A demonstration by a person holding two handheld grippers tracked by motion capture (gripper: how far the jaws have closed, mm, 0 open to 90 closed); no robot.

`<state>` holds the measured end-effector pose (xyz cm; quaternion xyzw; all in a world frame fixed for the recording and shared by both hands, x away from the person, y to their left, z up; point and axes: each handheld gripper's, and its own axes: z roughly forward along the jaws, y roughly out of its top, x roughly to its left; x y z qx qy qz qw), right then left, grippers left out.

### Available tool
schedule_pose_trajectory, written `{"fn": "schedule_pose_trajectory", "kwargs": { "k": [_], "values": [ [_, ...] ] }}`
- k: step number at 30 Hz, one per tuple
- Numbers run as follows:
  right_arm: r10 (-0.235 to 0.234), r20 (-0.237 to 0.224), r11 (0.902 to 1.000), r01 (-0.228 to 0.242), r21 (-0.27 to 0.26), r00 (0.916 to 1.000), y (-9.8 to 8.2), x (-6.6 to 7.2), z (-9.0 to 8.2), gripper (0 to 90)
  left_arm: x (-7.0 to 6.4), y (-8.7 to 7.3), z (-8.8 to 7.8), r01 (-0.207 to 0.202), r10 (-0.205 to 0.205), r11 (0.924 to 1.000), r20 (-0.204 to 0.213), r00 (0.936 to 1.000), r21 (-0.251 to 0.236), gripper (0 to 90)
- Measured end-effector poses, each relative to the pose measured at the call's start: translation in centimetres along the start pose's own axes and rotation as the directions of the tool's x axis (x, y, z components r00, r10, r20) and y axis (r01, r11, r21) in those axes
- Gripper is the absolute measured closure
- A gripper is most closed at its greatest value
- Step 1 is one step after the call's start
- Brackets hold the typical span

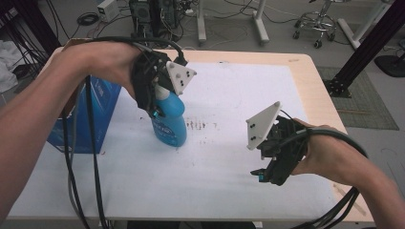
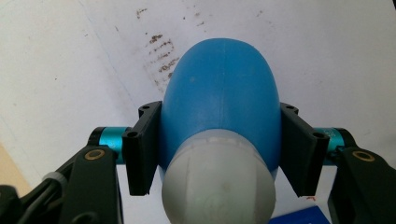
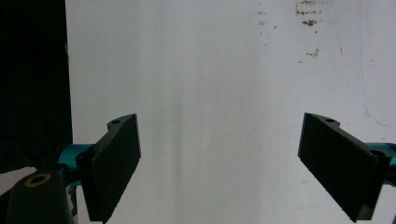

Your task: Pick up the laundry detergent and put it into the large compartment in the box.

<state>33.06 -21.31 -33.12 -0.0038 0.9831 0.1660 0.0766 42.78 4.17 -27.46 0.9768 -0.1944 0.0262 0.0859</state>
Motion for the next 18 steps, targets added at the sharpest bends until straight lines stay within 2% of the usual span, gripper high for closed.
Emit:
{"fn": "schedule_pose_trajectory", "kwargs": {
  "k": [5, 10, 18],
  "values": [
    [-0.002, 0.003, 1.0, 0.002, -0.004, 1.0, 0.0, 0.0, 0.0, 12.3, 0.2, 0.2, -0.1, 0.009, -0.009, 0.9999, 0.001, 1.0, 0.01, 38.0],
    [0.0, 0.008, 1.0, 0.001, -0.005, 1.0, -0.1, 0.1, -0.2, 12.2, 0.3, 0.7, -0.5, 0.035, -0.035, 0.9993, 0.003, 0.9994, 0.009, 38.1],
    [-0.003, 0.015, 0.9999, 0.003, -0.01, 0.9999, -0.4, 0.4, -0.5, 12.3, 0.1, 1.5, -3.1, 0.091, -0.092, 0.9953, 0.014, 0.9957, 0.031, 38.1]
  ]
}}
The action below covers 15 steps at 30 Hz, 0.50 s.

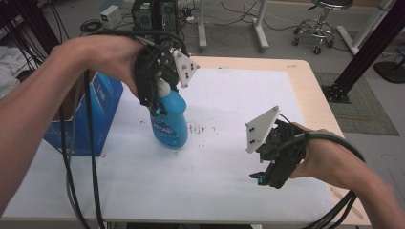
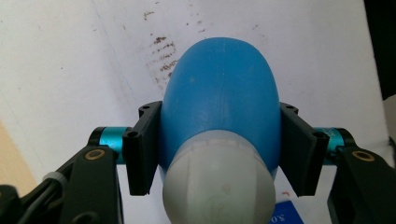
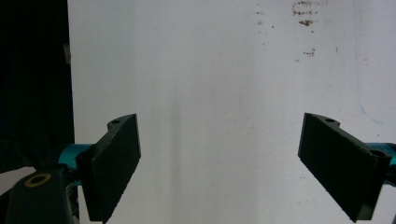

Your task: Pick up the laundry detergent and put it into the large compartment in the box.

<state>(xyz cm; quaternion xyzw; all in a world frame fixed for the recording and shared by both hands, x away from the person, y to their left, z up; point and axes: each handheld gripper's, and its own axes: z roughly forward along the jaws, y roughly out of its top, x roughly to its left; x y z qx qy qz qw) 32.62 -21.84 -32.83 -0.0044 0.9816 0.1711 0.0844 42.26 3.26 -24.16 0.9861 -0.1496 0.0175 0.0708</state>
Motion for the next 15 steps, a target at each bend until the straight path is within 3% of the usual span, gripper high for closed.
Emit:
{"fn": "schedule_pose_trajectory", "kwargs": {
  "k": [6, 8, 15],
  "values": [
    [0.001, 0.004, 1.0, -0.001, -0.003, 1.0, -0.2, 0.2, -0.2, 12.2, -0.1, 0.5, -3.0, 0.05, -0.05, 0.9987, -0.015, 0.9987, 0.009, 38.1],
    [-0.001, 0.007, 1.0, 0.001, -0.003, 1.0, -0.2, 0.3, -0.2, 12.3, -0.2, 0.4, -4.4, 0.092, -0.091, 0.9957, -0.02, 0.9956, 0.011, 38.1],
    [-0.015, 0.009, 0.9999, 0.015, -0.001, 0.9998, 0.0, 0.3, -0.2, 12.3, -0.3, 0.3, -6.7, 0.156, -0.156, 0.9876, -0.007, 0.9877, 0.017, 38.1]
  ]
}}
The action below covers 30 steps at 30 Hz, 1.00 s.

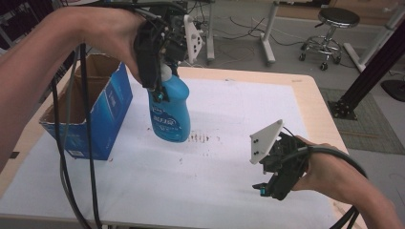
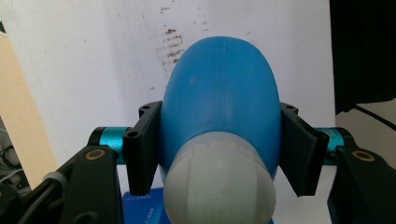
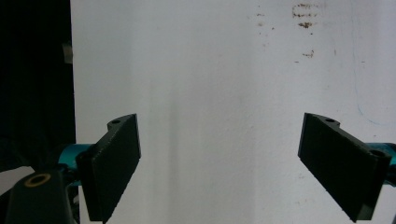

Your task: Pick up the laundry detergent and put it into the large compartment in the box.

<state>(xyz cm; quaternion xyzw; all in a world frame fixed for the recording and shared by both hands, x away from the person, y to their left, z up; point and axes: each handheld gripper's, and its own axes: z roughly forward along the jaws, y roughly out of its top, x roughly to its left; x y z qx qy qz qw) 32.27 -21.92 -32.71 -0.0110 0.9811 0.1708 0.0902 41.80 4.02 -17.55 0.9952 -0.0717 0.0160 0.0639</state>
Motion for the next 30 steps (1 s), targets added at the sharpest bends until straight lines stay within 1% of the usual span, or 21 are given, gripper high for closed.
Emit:
{"fn": "schedule_pose_trajectory", "kwargs": {
  "k": [5, 7, 8, 9, 12, 14, 15, 16, 19, 21, 23, 24, 25, 26, 28, 29, 30],
  "values": [
    [-0.003, 0.005, 1.0, 0.003, -0.001, 1.0, 0.0, 0.1, 0.0, 12.2, -0.1, -0.2, -1.5, 0.043, -0.042, 0.9988, -0.009, 0.9991, 0.023, 38.1],
    [-0.002, 0.007, 1.0, 0.002, -0.003, 1.0, 0.0, 0.1, 0.0, 12.3, -0.2, -0.4, -2.1, 0.041, -0.041, 0.9987, -0.024, 0.9989, 0.029, 38.2],
    [-0.002, 0.007, 1.0, 0.002, -0.003, 1.0, 0.0, 0.1, 0.0, 12.3, -0.2, -0.4, -2.1, 0.041, -0.041, 0.9987, -0.024, 0.9989, 0.029, 38.2],
    [0.0, 0.008, 1.0, 0.0, -0.004, 1.0, -0.1, 0.1, -0.1, 12.2, -0.2, -0.8, -2.5, 0.057, -0.057, 0.998, -0.03, 0.9979, 0.026, 38.2],
    [-0.001, 0.012, 1.0, 0.001, -0.007, 0.9999, -0.1, 0.2, -0.2, 12.2, -0.2, -1.3, -3.2, 0.09, -0.089, 0.9956, -0.029, 0.9956, 0.027, 38.2],
    [-0.003, 0.013, 1.0, 0.003, -0.008, 0.9999, -0.1, 0.2, -0.2, 12.3, -0.3, -1.6, -3.7, 0.11, -0.109, 0.9939, -0.032, 0.9935, 0.012, 38.3],
    [-0.003, 0.014, 0.9999, 0.003, -0.01, 0.9999, -0.2, 0.2, -0.2, 12.3, -0.3, -1.7, -3.9, 0.117, -0.117, 0.993, -0.031, 0.9927, 0.016, 38.2],
    [-0.003, 0.013, 1.0, 0.003, -0.008, 0.9999, -0.2, 0.2, -0.2, 12.3, -0.3, -1.9, -4.2, 0.132, -0.132, 0.9912, -0.033, 0.9907, 0.006, 38.2],
    [-0.003, 0.014, 0.9999, 0.004, -0.011, 0.9999, -0.2, 0.2, -0.1, 12.3, -0.3, -2.4, -5.2, 0.173, -0.173, 0.9848, -0.038, 0.9841, 0.0, 38.3],
    [-0.007, 0.016, 0.9999, 0.007, -0.008, 0.9999, -0.1, 0.2, -0.2, 12.3, -0.3, -2.7, -5.8, 0.202, -0.203, 0.9792, -0.042, 0.9783, -0.013, 38.3],
    [-0.008, 0.016, 0.9999, 0.008, -0.013, 0.9998, -0.1, 0.2, -0.1, 12.2, -0.3, -3.0, -6.2, 0.235, -0.235, 0.972, -0.043, 0.971, -0.013, 38.3],
    [-0.008, 0.016, 0.9999, 0.008, -0.013, 0.9998, -0.1, 0.2, -0.1, 12.2, -0.3, -3.0, -6.2, 0.235, -0.235, 0.972, -0.043, 0.971, -0.013, 38.3],
    [-0.007, 0.018, 0.9999, 0.008, -0.013, 0.9998, -0.1, 0.3, -0.2, 12.3, -0.3, -3.4, -6.6, 0.263, -0.263, 0.9647, -0.042, 0.9638, -0.018, 38.3],
    [-0.009, 0.019, 0.9999, 0.009, -0.012, 0.9998, -0.2, 0.3, -0.2, 12.3, -0.3, -3.5, -6.8, 0.268, -0.269, 0.963, -0.043, 0.9621, -0.025, 38.3],
    [-0.009, 0.018, 0.9999, 0.009, -0.014, 0.9998, -0.2, 0.3, -0.2, 12.3, -0.3, -4.1, -7.2, 0.304, -0.305, 0.9521, -0.045, 0.9513, -0.037, 38.3],
    [-0.009, 0.018, 0.9999, 0.009, -0.014, 0.9998, -0.2, 0.3, -0.2, 12.3, -0.3, -4.1, -7.2, 0.304, -0.305, 0.9521, -0.045, 0.9513, -0.037, 38.3],
    [-0.008, 0.02, 0.9999, 0.009, -0.013, 0.9998, -0.2, 0.3, -0.2, 12.3, -0.3, -4.6, -7.7, 0.341, -0.343, 0.9389, -0.052, 0.9378, -0.045, 38.3]
  ]
}}
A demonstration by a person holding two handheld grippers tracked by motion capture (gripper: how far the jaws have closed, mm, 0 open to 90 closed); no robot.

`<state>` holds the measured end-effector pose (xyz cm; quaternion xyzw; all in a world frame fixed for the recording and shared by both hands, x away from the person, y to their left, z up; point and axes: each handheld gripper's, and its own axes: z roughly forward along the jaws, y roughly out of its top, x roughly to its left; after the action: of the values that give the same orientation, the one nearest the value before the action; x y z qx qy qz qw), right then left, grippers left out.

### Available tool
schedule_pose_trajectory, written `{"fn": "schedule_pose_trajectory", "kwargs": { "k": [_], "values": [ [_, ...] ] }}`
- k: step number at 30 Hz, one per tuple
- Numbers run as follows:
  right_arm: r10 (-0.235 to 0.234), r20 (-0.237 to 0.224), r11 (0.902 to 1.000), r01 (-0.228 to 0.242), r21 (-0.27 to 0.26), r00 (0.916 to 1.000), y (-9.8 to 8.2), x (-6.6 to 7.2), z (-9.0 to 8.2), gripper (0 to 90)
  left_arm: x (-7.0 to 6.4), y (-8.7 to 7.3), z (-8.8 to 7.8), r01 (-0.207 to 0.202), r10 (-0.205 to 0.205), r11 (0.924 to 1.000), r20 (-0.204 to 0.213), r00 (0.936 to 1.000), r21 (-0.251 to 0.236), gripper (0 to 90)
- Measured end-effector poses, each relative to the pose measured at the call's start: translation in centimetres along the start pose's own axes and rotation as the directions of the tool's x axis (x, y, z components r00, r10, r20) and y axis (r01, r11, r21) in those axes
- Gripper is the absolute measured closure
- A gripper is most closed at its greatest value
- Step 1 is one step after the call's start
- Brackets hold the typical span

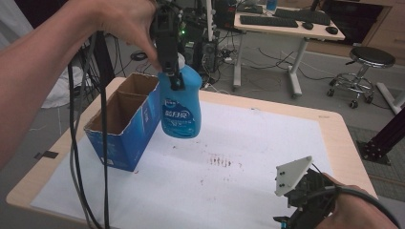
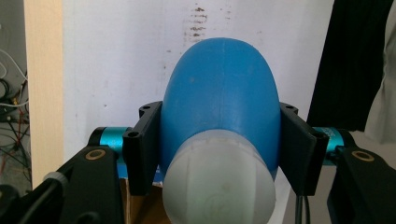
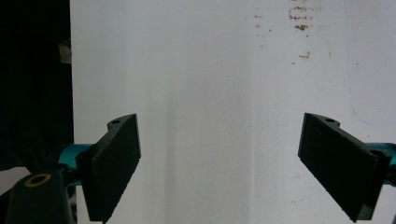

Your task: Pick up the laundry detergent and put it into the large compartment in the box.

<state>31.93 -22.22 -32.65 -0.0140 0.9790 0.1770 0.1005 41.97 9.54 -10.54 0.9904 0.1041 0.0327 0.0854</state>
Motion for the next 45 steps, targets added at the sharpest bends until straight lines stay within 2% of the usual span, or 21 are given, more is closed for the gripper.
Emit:
{"fn": "schedule_pose_trajectory", "kwargs": {
  "k": [4, 5, 6, 8, 11, 15, 19, 20, 21, 22, 23, 24, 26, 27, 30, 31, 32, 34, 40, 44, 45],
  "values": [
    [0.0, 0.002, 1.0, 0.0, -0.002, 1.0, -0.1, 0.1, 0.0, 12.3, 0.4, -0.9, -0.8, 0.061, -0.061, 0.9981, -0.025, 0.9978, -0.005, 38.3],
    [0.0, 0.002, 1.0, 0.0, -0.002, 1.0, -0.1, 0.1, 0.0, 12.3, 0.4, -0.9, -0.8, 0.061, -0.061, 0.9981, -0.025, 0.9978, -0.005, 38.3],
    [-0.002, 0.0, 1.0, 0.002, -0.003, 1.0, -0.1, 0.1, 0.1, 12.2, 0.4, -1.3, -1.0, 0.1, -0.1, 0.995, -0.043, 0.994, 0.0, 38.3],
    [-0.005, 0.001, 1.0, 0.005, -0.003, 1.0, -0.1, 0.1, 0.1, 12.3, 0.6, -1.6, -1.1, 0.141, -0.14, 0.99, -0.057, 0.9884, 0.007, 38.3],
    [-0.005, 0.0, 1.0, 0.005, 0.0, 1.0, -0.1, 0.2, 0.3, 12.3, 1.1, -2.4, -1.4, 0.21, -0.209, 0.9776, -0.075, 0.975, 0.007, 38.3],
    [-0.002, 0.002, 1.0, 0.002, -0.007, 1.0, -0.4, 0.1, 0.1, 12.2, 1.7, -3.5, -2.1, 0.301, -0.299, 0.9537, -0.097, 0.9492, 0.001, 38.3],
    [0.0, 0.005, 0.9999, 0.0, -0.011, 1.0, -0.4, 0.1, 0.1, 12.3, 1.9, -4.6, -3.0, 0.4, -0.4, 0.9162, -0.122, 0.9083, -0.029, 38.3],
    [-0.001, 0.006, 0.9999, 0.001, -0.012, 1.0, -0.5, 0.1, 0.1, 12.3, 2.0, -4.9, -3.1, 0.414, -0.414, 0.9099, -0.125, 0.9016, -0.03, 38.3],
    [-0.001, 0.007, 0.9999, 0.002, -0.012, 1.0, -0.5, 0.1, 0.2, 12.3, 2.1, -5.3, -3.3, 0.441, -0.441, 0.897, -0.127, 0.8885, -0.029, 38.3],
    [-0.004, 0.005, 0.9999, 0.004, -0.012, 1.0, -0.5, 0.1, 0.2, 12.3, 2.1, -5.6, -3.3, 0.457, -0.456, 0.8891, -0.129, 0.8804, -0.03, 38.3],
    [-0.003, 0.004, 1.0, 0.003, -0.009, 1.0, -0.5, 0.0, 0.2, 12.3, 2.2, -6.0, -3.4, 0.464, -0.464, 0.885, -0.14, 0.8746, -0.034, 38.3],
    [-0.007, 0.005, 0.9999, 0.007, -0.013, 1.0, -0.5, 0.0, 0.2, 12.3, 2.3, -6.2, -3.4, 0.47, -0.468, 0.8824, -0.149, 0.871, -0.026, 38.3],
    [-0.004, 0.006, 0.9999, 0.005, -0.014, 1.0, -0.5, 0.0, 0.2, 12.3, 2.4, -6.6, -3.4, 0.492, -0.486, 0.8708, -0.158, 0.8593, -0.008, 38.3],
    [-0.004, 0.006, 0.9999, 0.005, -0.014, 1.0, -0.5, 0.0, 0.2, 12.3, 2.5, -6.9, -3.5, 0.496, -0.489, 0.8684, -0.162, 0.8571, 0.002, 38.3],
    [-0.005, 0.008, 0.9999, 0.005, -0.013, 1.0, -0.4, 0.0, 0.3, 12.3, 2.8, -7.8, -3.8, 0.517, -0.508, 0.856, -0.176, 0.8431, 0.005, 38.3],
    [-0.004, 0.009, 0.9999, 0.004, -0.012, 1.0, -0.5, 0.0, 0.3, 12.3, 2.9, -8.2, -4.0, 0.535, -0.525, 0.8451, -0.178, 0.8321, 0.004, 38.3],
    [-0.004, 0.01, 0.9999, 0.004, -0.012, 0.9999, -0.5, 0.0, 0.3, 12.3, 3.0, -8.5, -4.0, 0.539, -0.529, 0.8425, -0.178, 0.8294, 0.005, 38.3],
    [-0.004, 0.009, 0.9999, 0.004, -0.011, 1.0, -0.5, -0.1, 0.4, 12.3, 3.1, -9.3, -4.1, 0.557, -0.547, 0.8306, -0.177, 0.8185, 0.009, 38.4],
    [-0.003, 0.006, 1.0, 0.003, -0.008, 1.0, -0.5, -0.1, 0.5, 12.3, 3.5, -10.9, -4.2, 0.583, -0.569, 0.8121, -0.2, 0.7979, 0.018, 38.3],
    [-0.002, 0.003, 1.0, 0.002, -0.006, 1.0, -0.5, -0.1, 0.6, 12.2, 3.7, -11.8, -4.1, 0.599, -0.581, 0.8005, -0.205, 0.7878, 0.032, 38.3],
    [-0.002, 0.003, 1.0, 0.002, -0.006, 1.0, -0.5, -0.1, 0.6, 12.2, 3.7, -11.8, -4.1, 0.599, -0.581, 0.8005, -0.205, 0.7878, 0.032, 38.4]
  ]
}}
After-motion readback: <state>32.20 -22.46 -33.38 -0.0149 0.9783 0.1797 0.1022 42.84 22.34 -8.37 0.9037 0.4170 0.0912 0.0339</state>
